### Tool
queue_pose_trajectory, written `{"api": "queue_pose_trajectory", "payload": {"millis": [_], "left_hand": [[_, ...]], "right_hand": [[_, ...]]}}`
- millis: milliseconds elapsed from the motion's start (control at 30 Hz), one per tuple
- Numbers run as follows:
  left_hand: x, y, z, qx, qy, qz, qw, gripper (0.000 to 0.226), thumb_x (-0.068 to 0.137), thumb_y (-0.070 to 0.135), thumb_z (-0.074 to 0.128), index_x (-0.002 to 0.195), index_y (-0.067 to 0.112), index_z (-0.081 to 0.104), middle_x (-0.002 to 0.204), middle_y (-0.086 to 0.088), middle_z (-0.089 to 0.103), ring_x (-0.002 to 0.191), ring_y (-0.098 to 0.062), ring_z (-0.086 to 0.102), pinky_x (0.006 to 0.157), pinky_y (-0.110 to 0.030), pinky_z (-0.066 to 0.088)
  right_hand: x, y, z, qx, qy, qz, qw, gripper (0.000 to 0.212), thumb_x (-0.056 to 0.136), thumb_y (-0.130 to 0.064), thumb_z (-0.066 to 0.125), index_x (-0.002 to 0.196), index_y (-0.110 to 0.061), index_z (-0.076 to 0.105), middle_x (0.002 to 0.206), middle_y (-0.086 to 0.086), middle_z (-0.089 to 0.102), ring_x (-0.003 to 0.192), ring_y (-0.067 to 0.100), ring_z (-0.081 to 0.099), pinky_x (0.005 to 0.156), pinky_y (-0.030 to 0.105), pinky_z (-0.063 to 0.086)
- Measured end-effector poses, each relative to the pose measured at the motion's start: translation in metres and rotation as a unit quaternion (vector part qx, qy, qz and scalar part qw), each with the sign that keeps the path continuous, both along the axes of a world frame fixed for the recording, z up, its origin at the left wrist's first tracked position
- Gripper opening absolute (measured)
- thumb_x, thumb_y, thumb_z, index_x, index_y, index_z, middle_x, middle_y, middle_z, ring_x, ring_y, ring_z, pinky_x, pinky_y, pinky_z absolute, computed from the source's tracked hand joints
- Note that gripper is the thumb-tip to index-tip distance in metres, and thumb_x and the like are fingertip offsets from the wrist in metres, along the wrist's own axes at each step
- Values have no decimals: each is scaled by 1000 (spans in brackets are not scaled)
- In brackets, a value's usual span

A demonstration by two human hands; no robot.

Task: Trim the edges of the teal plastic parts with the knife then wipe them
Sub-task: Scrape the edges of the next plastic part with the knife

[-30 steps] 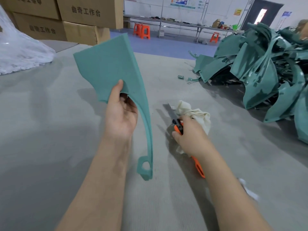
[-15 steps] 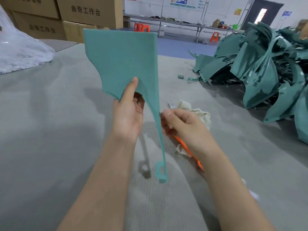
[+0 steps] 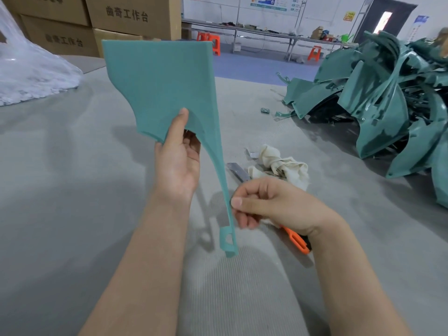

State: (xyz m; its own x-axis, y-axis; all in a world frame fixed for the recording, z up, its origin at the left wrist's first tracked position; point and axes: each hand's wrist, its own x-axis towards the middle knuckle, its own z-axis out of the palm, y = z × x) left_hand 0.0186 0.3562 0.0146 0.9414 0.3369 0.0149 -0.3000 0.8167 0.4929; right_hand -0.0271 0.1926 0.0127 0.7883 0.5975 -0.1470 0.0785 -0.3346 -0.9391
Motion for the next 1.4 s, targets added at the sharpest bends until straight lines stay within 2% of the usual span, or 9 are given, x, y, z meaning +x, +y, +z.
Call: {"api": "queue_pose_trajectory", "payload": {"millis": [133, 233, 567, 833, 933, 1033, 1100, 1200, 1400], "left_hand": [[-1, -4, 1, 19, -12, 0, 1000, 17, 93, 6, 56, 110, 9, 59, 99, -4, 66, 81, -11, 65, 74, -22, 54], [-2, -6, 1, 35, -21, -3, 999, 20, 94, 6, 55, 113, 9, 59, 104, -6, 65, 86, -13, 64, 78, -24, 53], [-2, 7, 5, 5, -23, 13, 1000, 44, 95, 10, 53, 138, 0, 46, 125, -12, 56, 103, -19, 56, 92, -31, 46], [1, 14, 4, -13, -24, 44, 999, 29, 93, 4, 55, 122, 5, 56, 111, -10, 63, 87, -15, 64, 82, -26, 53], [3, 16, 1, -15, 13, 44, 999, 29, 92, 4, 57, 121, 6, 57, 108, -8, 65, 87, -15, 64, 83, -27, 53], [4, 15, -3, -17, 55, 30, 998, 38, 92, 5, 57, 130, 3, 55, 122, -11, 64, 95, -17, 63, 88, -28, 52], [4, 13, -5, -10, 86, 20, 996, 41, 92, 4, 56, 133, 3, 53, 128, -13, 61, 100, -19, 62, 91, -30, 51], [1, 9, -6, 10, 122, -14, 992, 39, 93, 4, 54, 131, 1, 54, 128, -14, 61, 102, -21, 62, 96, -32, 50], [-8, 5, -5, 95, 132, -114, 980, 23, 93, 16, 55, 114, 10, 63, 102, -5, 67, 85, -17, 62, 67, -23, 54]], "right_hand": [[5, 13, -7, 96, -45, -154, 982, 25, 99, -9, 50, 80, -8, 66, 68, 4, 65, 56, 11, 54, 58, 18, 46], [5, 22, -11, 129, -33, -157, 979, 25, 98, -8, 51, 78, -9, 66, 69, 5, 66, 55, 8, 56, 59, 18, 48], [1, 11, -11, 61, 63, 47, 995, 23, 95, -8, 54, 75, -12, 66, 66, 0, 68, 55, 6, 58, 59, 14, 49], [-4, 4, -4, -62, 67, 172, 981, 17, 94, -13, 59, 81, -16, 70, 66, -3, 68, 56, 5, 60, 60, 16, 50], [4, -6, -2, -21, 18, -24, 999, 19, 96, -13, 56, 83, -12, 71, 66, 1, 69, 56, 11, 62, 60, 26, 53], [18, -16, -11, -173, -138, -298, 929, 23, 95, -28, 56, 83, -10, 67, 70, 2, 68, 72, 23, 64, 75, 43, 54], [19, -22, -15, -332, -149, -293, 884, 28, 87, -43, 64, 80, -16, 64, 62, -7, 65, 70, 11, 62, 66, 33, 49], [18, -20, -16, -407, -86, -221, 882, 32, 76, -47, 74, 77, -17, 62, 59, -7, 67, 71, 11, 63, 70, 32, 51], [17, -20, -18, -361, -135, -278, 880, 25, 79, -36, 70, 83, -13, 58, 74, 1, 65, 74, 14, 59, 60, 30, 44]]}}
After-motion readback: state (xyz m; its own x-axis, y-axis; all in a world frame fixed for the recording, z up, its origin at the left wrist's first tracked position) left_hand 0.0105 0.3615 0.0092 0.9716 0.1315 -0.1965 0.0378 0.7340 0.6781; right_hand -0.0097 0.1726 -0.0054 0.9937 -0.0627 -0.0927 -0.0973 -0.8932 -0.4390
